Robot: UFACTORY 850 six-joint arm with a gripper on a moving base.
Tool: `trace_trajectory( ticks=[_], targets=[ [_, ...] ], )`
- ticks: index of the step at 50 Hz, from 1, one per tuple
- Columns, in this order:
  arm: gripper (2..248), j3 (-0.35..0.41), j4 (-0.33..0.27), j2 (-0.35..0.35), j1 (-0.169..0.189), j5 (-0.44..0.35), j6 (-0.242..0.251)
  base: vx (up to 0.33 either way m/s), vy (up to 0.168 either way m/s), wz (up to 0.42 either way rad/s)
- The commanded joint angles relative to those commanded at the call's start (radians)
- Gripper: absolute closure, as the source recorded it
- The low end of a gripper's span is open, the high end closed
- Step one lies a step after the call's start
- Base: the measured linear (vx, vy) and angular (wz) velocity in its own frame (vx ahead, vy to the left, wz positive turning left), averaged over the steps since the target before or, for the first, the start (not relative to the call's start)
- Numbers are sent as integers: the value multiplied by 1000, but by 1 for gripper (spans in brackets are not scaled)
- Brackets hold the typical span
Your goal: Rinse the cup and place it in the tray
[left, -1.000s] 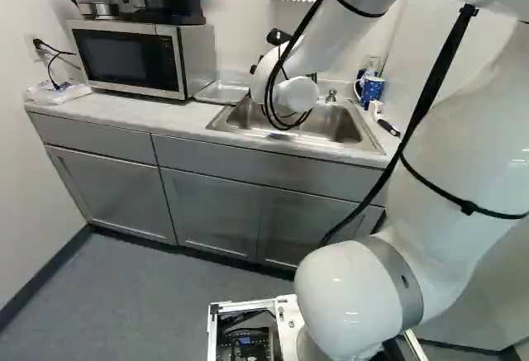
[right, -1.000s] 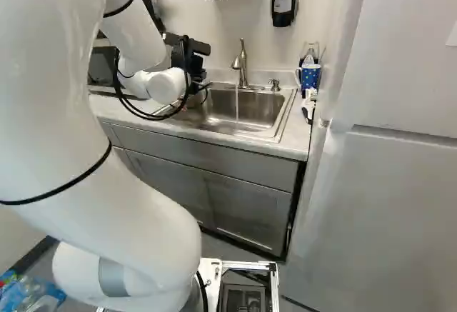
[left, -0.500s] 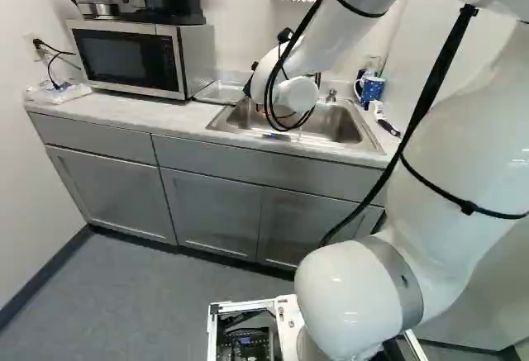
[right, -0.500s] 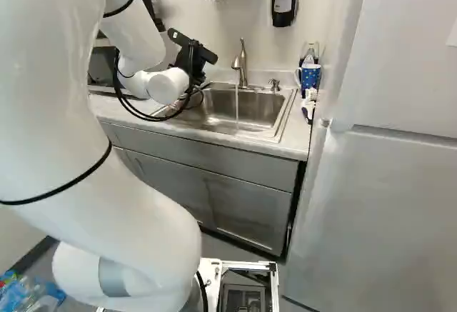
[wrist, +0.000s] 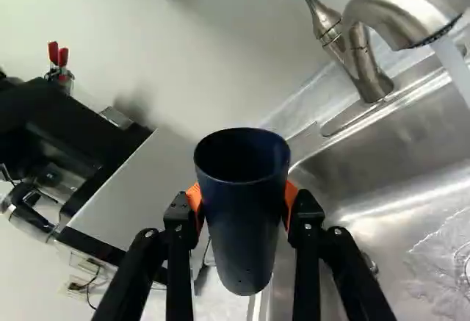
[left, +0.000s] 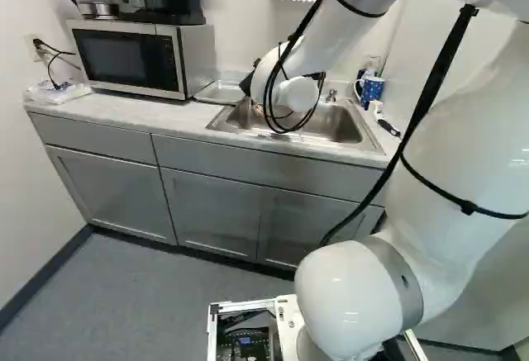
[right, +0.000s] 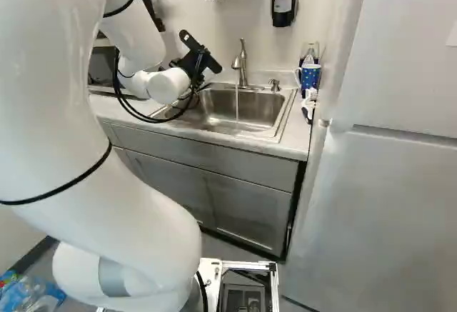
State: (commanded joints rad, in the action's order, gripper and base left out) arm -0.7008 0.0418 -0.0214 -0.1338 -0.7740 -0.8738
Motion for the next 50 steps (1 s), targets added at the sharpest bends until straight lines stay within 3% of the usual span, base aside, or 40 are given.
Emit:
trace_trajectory(
  ticks=[50],
  targets=[
    [127,0,0,0,0,0,-526,0,0,0]
  ],
)
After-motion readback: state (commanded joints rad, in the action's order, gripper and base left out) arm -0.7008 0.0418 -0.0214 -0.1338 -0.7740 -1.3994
